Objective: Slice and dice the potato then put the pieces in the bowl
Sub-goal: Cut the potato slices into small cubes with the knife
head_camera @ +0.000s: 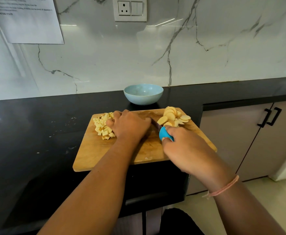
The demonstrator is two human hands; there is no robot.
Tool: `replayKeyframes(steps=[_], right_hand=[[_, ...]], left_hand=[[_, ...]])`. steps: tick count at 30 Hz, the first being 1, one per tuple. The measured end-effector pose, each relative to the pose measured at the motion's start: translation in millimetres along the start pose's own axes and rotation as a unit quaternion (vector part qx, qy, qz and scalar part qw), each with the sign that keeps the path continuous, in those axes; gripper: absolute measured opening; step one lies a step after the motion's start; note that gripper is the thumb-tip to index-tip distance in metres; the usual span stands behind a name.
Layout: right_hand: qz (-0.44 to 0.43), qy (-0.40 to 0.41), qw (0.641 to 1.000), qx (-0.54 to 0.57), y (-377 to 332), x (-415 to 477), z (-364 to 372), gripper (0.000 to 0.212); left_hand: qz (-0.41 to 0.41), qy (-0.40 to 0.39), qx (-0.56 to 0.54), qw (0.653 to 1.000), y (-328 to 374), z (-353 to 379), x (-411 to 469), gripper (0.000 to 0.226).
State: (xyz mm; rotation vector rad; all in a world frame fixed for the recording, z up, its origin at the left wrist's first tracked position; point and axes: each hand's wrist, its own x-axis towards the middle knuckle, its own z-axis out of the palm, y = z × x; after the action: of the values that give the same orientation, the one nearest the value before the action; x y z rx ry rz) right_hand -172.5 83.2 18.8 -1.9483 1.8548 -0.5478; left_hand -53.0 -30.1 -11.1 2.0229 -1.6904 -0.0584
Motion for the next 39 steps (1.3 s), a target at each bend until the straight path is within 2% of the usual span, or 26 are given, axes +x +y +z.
replayKeyframes(steps=[3,7,12,17,21,27,35,39], right_hand=[[0.011,0.018,1.000,0.017,5,3,-2,0.048],[0.029,0.031,0.999,0.028,10,9,-3,0.048],[0.029,0.035,0.998,0.031,9,13,0,0.048],[0.033,0.019,0.999,-0.001,5,20,3,0.043],[0.042,-0.002,0.999,-0.011,2,23,6,0.040],[0.033,-0.012,0.999,-0.011,-2,23,13,0.046],[0.039,-0.015,0.999,-0.016,-8,32,7,0.041],[0.040,-0.021,0.999,-0.023,-15,38,7,0.039]], left_hand=[[0.033,0.008,0.051,0.998,3,3,-1,0.056],[0.047,-0.014,0.087,0.995,6,7,2,0.044],[0.036,-0.026,0.039,0.998,2,4,3,0.026],[0.033,-0.060,0.027,0.997,0,-2,6,0.024],[0.042,-0.057,0.017,0.997,2,-4,5,0.020],[0.040,-0.047,0.005,0.998,1,-3,3,0.021],[0.004,-0.045,-0.036,0.998,-2,3,12,0.019],[-0.011,-0.026,-0.086,0.996,-4,7,14,0.030]])
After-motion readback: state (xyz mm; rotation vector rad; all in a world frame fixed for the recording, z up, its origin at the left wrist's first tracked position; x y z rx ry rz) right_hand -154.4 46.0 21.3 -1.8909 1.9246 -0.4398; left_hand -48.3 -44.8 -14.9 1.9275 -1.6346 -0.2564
